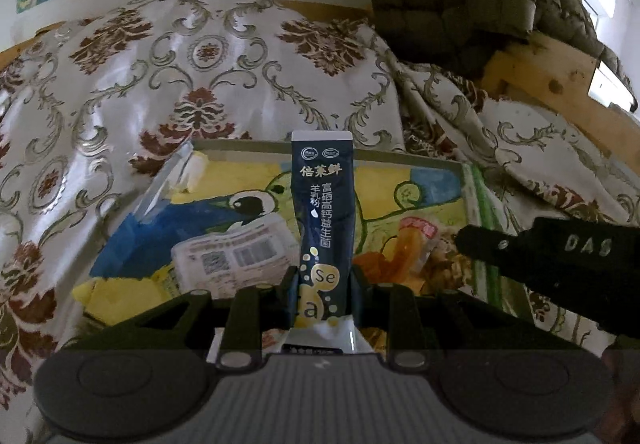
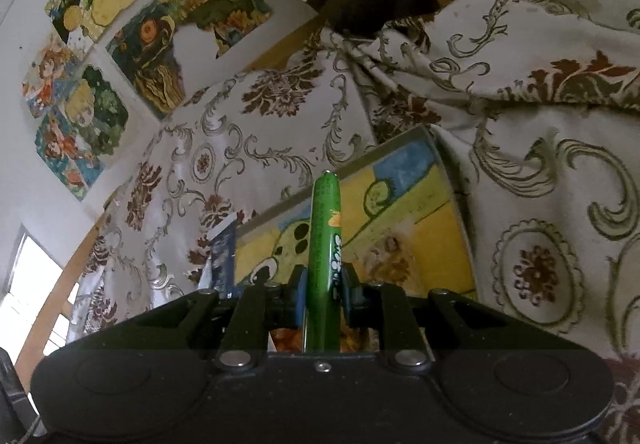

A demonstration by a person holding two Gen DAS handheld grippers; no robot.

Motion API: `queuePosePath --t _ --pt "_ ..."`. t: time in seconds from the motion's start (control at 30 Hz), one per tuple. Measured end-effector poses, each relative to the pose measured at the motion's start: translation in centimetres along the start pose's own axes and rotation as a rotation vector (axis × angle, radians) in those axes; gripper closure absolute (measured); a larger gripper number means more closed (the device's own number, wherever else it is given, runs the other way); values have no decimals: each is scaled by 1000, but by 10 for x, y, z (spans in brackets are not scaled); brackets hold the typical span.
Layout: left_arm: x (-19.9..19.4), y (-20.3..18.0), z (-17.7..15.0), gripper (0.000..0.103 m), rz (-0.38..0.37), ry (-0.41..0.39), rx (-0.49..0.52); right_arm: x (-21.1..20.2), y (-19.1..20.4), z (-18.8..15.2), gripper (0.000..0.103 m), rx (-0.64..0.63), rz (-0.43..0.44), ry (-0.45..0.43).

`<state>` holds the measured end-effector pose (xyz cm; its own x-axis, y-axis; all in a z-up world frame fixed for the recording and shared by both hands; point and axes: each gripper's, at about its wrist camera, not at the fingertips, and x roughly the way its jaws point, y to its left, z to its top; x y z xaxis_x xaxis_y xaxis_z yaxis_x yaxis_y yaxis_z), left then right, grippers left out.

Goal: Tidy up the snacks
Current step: 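Carry the blue packet and green stick over the tray with both tools, then open both tools to drop the blue packet and green stick into the tray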

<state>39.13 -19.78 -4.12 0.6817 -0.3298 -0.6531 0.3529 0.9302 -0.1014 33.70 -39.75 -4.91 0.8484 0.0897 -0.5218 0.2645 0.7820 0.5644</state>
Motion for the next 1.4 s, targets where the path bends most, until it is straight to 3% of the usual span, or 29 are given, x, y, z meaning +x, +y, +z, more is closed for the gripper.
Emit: queuePosePath --t 0.3,0.7,0.9,1.0,1.07,1.27,1.4 --pt "20 -3 -3 75 1 48 5 14 0 -10 84 -81 -42 33" --pt "24 -4 -8 73 1 67 5 14 0 -12 82 -87 -55 35" --pt "18 1 -14 69 -10 62 -40 11 3 -11 72 -101 -59 38" --pt "8 6 -17 59 -18 49 -60 6 6 -12 65 -98 -63 34" --pt "-2 9 -19 47 -12 28 -63 1 10 -11 62 -106 -66 27" --pt "-41 28 -28 20 27 -65 -123 -20 21 -12 41 -145 -83 -6" --pt "-68 45 -31 10 57 -117 -182 -37 27 -12 25 -166 -92 -21"
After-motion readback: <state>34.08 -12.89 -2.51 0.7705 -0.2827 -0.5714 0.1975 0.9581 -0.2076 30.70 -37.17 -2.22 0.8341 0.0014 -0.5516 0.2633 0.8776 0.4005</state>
